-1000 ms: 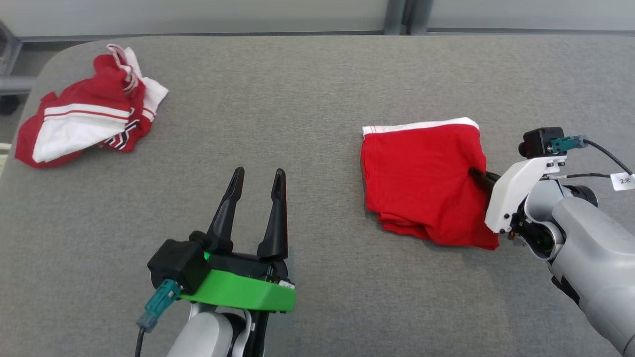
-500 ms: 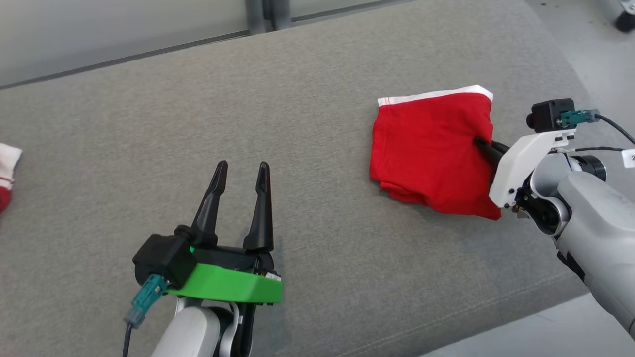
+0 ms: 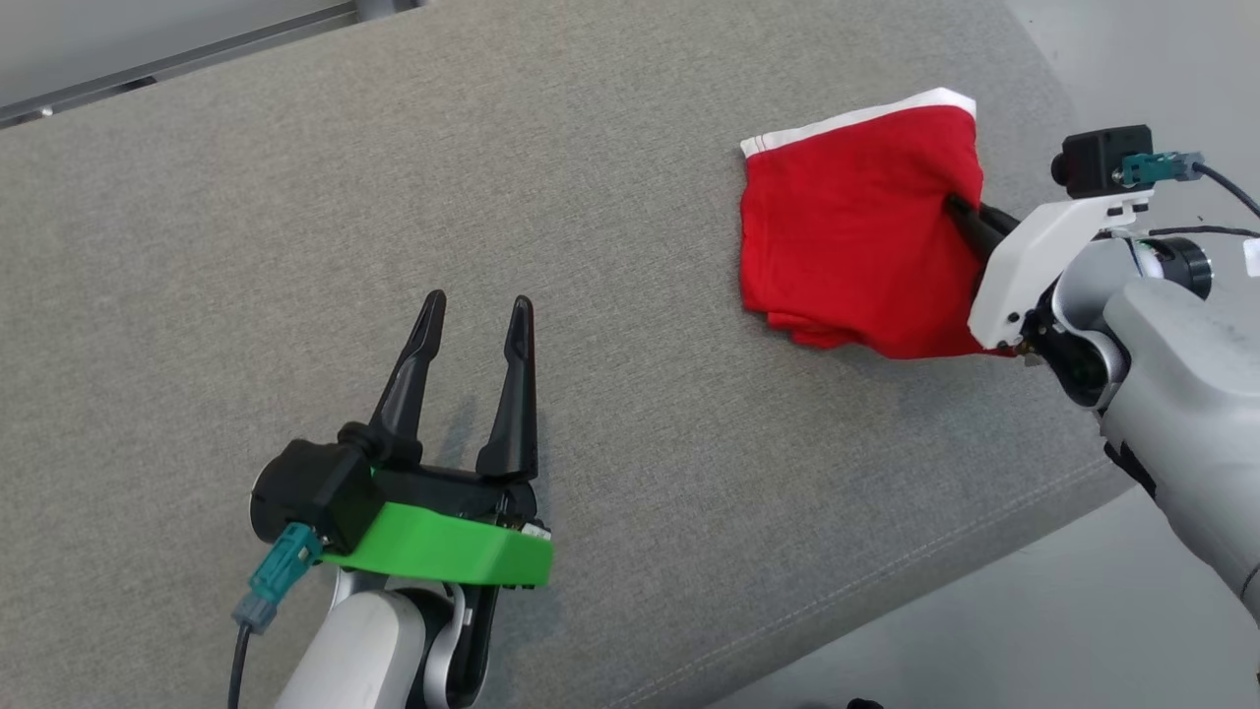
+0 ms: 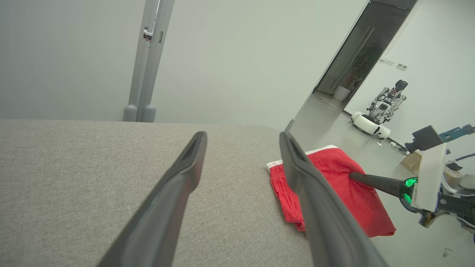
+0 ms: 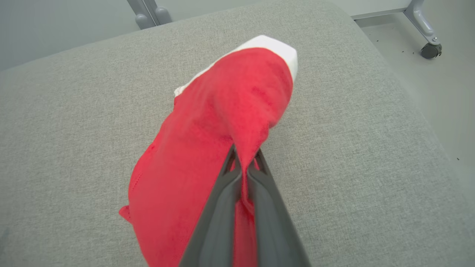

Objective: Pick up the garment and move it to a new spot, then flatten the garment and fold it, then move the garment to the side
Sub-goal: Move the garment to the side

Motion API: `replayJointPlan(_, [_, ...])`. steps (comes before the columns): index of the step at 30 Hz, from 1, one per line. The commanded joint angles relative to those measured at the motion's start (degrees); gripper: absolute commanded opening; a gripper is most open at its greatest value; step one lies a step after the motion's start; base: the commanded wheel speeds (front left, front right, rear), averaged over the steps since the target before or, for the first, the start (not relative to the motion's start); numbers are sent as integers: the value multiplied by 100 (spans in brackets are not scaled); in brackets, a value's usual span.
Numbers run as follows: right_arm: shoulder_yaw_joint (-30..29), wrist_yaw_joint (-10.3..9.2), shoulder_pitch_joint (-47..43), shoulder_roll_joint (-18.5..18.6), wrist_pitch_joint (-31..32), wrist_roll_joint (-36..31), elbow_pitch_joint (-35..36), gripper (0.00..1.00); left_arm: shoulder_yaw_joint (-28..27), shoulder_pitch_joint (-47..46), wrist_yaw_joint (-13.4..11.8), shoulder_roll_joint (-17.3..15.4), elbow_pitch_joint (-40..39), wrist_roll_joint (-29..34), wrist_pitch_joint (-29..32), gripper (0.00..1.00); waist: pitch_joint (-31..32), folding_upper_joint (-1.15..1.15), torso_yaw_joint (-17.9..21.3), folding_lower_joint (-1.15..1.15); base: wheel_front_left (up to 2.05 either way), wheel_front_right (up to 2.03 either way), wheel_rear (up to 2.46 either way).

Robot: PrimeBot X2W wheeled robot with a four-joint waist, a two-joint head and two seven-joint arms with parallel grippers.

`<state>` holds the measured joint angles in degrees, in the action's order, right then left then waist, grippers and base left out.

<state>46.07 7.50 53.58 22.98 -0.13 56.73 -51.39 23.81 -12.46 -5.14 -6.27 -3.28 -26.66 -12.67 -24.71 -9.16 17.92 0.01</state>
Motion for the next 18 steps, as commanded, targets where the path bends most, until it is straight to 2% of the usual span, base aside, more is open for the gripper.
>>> replayJointPlan(1, [61, -2, 153, 96, -86, -58, -80, 0, 17, -87, -13, -36, -49, 48, 19, 100, -120, 0, -220, -1, 0, 0, 0])
replayJointPlan(10, [113, -2, 639, 476, -582, -157, -702, 0, 66, -239, -66, -116, -315, 132, 117, 100, -443, 0, -648, -1, 0, 0, 0])
replayJointPlan(18, [166, -2, 1041, 773, -975, -348, -1235, 0, 22, -341, -158, -255, -658, 250, 257, 100, -915, 0, -778, -1, 0, 0, 0])
